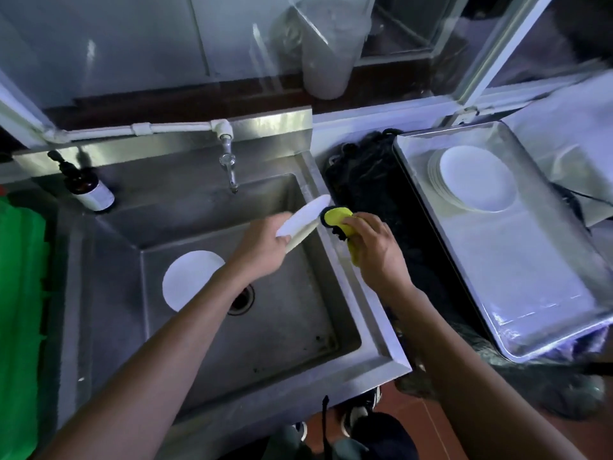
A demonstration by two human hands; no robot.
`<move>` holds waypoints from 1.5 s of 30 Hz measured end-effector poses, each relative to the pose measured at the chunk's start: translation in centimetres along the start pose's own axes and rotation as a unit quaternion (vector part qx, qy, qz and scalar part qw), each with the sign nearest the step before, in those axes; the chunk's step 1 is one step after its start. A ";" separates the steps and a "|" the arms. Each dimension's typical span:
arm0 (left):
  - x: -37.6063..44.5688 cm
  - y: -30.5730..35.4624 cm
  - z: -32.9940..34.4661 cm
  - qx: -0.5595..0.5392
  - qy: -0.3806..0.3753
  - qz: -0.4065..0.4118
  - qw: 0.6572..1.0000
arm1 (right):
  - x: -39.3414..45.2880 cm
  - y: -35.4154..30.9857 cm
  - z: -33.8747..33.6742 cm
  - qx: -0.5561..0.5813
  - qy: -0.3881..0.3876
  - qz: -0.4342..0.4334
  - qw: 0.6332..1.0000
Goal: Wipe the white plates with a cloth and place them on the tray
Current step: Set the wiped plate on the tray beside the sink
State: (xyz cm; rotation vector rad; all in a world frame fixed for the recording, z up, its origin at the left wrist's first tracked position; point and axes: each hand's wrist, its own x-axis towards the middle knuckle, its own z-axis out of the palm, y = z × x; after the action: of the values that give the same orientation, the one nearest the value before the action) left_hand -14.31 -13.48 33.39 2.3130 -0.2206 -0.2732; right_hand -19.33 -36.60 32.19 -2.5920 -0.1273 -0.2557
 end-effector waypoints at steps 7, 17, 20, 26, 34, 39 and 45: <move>3.6 7.8 3.9 0.153 0.031 0.134 0.979 | 0.0 7.0 -4.9 0.037 0.084 0.031 0.995; 9.2 18.7 11.7 0.281 0.022 0.219 0.934 | -1.0 16.8 -13.2 0.064 0.124 0.082 0.987; 10.4 21.5 14.4 0.294 0.041 0.243 0.923 | -1.6 20.0 -15.1 0.074 0.112 0.086 0.987; 13.2 27.0 19.2 0.300 0.042 0.294 0.907 | -3.0 25.5 -17.9 0.078 0.116 0.098 0.985; 16.4 30.8 25.6 0.298 0.022 0.330 0.895 | -3.6 30.3 -19.0 0.110 0.139 0.145 0.973; 17.4 31.2 28.4 0.313 0.024 0.348 0.883 | -4.2 32.5 -19.3 0.106 0.139 0.149 0.973; 18.6 29.6 29.7 0.329 0.008 0.337 0.882 | -4.6 34.3 -19.3 0.107 0.128 0.152 0.974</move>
State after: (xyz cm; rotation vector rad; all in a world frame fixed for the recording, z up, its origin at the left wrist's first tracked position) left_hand -6.48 -58.68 32.68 2.6988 -1.2417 0.2153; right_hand -22.06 -76.06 30.47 -2.2994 0.3161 -0.4331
